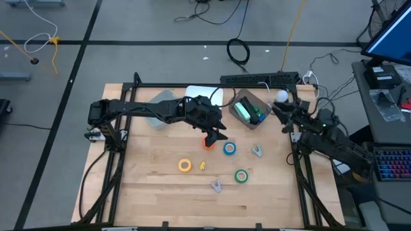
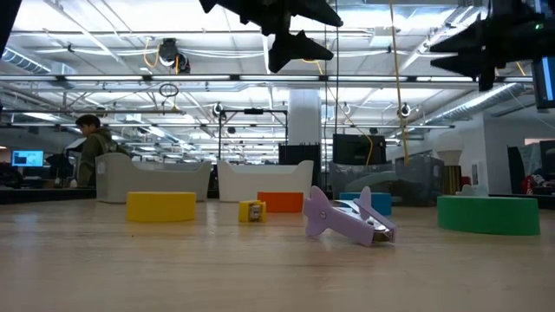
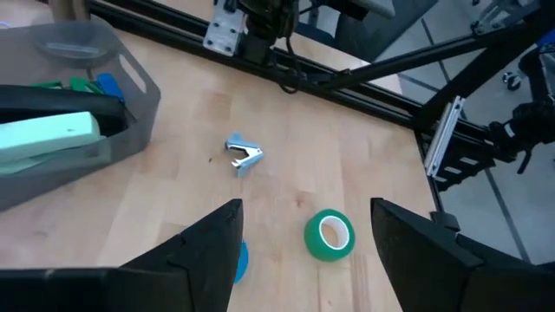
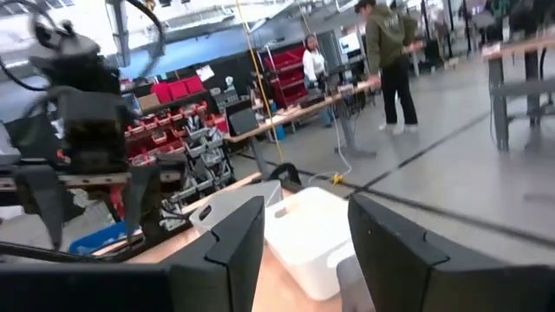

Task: Pick and place Stapler, Stapler remover, tape
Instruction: Put the small yellow stapler into the black bin

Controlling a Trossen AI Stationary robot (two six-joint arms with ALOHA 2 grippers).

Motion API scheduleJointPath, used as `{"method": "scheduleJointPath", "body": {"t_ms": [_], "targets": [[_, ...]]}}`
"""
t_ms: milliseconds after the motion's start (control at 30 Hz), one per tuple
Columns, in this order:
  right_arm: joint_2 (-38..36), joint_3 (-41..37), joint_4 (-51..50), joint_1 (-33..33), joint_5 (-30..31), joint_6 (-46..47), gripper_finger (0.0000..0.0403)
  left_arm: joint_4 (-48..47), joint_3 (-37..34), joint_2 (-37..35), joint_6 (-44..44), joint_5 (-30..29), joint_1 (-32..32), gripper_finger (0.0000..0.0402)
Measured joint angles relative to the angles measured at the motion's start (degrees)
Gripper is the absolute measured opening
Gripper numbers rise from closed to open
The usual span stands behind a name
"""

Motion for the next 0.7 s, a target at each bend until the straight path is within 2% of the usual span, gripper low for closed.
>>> {"method": "scheduleJointPath", "body": {"t_ms": [233,533,700], "targets": [[-0.7,-7.8,7.5,0.0,-1.7,4.4,0.0161,0.0,0.0,0.0,0.0,0.0,-0.2,0.0253],[-0.7,-14.2,8.8,0.0,-3.2,5.2,0.016,-3.6,0.0,-0.5,1.0,0.0,-0.6,0.0253],[-0.7,-15.5,13.0,0.2,-4.7,5.3,0.0162,-6.6,-0.1,-2.9,1.7,-4.3,-0.5,0.0253]]}}
